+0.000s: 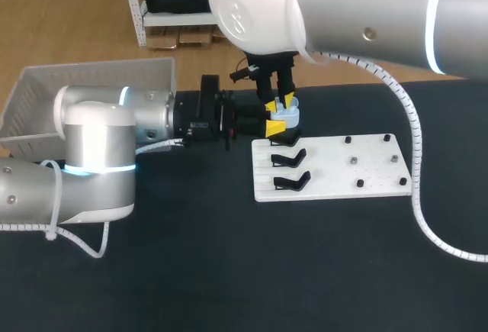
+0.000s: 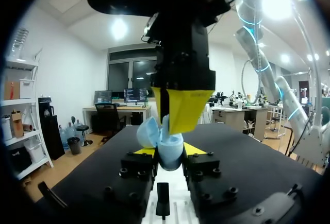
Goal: Pick up each earbud case from the left stands, insert the matching earbuds, close the lid, and place the case in the box.
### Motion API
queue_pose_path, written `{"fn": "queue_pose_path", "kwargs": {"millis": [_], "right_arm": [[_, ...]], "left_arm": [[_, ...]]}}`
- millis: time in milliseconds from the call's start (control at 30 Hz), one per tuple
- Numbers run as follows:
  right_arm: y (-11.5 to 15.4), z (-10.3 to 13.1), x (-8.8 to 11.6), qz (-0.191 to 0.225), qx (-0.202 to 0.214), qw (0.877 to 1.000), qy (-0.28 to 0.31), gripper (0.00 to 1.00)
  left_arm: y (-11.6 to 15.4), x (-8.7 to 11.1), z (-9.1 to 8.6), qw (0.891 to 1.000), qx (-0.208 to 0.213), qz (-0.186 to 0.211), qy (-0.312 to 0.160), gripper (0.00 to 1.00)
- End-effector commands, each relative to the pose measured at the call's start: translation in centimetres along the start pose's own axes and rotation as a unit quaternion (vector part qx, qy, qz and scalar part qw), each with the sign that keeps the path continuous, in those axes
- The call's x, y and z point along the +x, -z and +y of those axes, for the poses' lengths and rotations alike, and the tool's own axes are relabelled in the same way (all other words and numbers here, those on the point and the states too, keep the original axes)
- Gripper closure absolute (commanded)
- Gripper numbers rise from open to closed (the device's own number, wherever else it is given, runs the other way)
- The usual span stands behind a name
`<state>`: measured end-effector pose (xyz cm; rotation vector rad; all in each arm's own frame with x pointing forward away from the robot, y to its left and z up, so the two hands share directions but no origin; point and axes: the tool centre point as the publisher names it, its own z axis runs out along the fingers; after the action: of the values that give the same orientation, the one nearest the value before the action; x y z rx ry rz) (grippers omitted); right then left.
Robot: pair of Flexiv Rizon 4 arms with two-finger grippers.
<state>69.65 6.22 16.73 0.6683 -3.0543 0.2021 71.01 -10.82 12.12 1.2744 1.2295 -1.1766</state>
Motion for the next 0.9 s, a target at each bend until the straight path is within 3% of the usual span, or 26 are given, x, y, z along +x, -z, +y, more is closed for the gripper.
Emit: {"fn": "queue_pose_path", "kwargs": {"millis": [33,200,400,500,633,900], "right_arm": [[-0.1,0.0,-0.1,0.000,-0.003,1.000,0.000,0.64],[0.0,0.1,0.0,-0.004,-0.013,1.000,0.001,0.39],[1.5,-0.2,0.4,-0.024,-0.050,0.998,-0.002,0.29],[2.5,-1.4,0.3,-0.043,-0.072,0.996,-0.023,0.22],[2.9,-3.9,-0.4,-0.078,-0.076,0.992,-0.068,0.01],[1.1,-7.4,-1.8,-0.083,-0.077,0.985,-0.128,0.00]], "left_arm": [[0.0,-0.1,0.0,1.000,0.000,0.001,0.000,1.00],[0.0,-0.1,0.0,1.000,0.000,0.001,0.000,1.00],[0.0,-0.1,0.0,1.000,0.000,0.001,0.000,1.00],[0.0,-0.1,0.0,1.000,0.000,0.001,0.000,1.00],[0.0,-0.1,0.0,1.000,0.000,0.001,0.000,1.00],[0.0,-0.1,0.0,1.000,0.000,0.001,0.000,1.00]]}}
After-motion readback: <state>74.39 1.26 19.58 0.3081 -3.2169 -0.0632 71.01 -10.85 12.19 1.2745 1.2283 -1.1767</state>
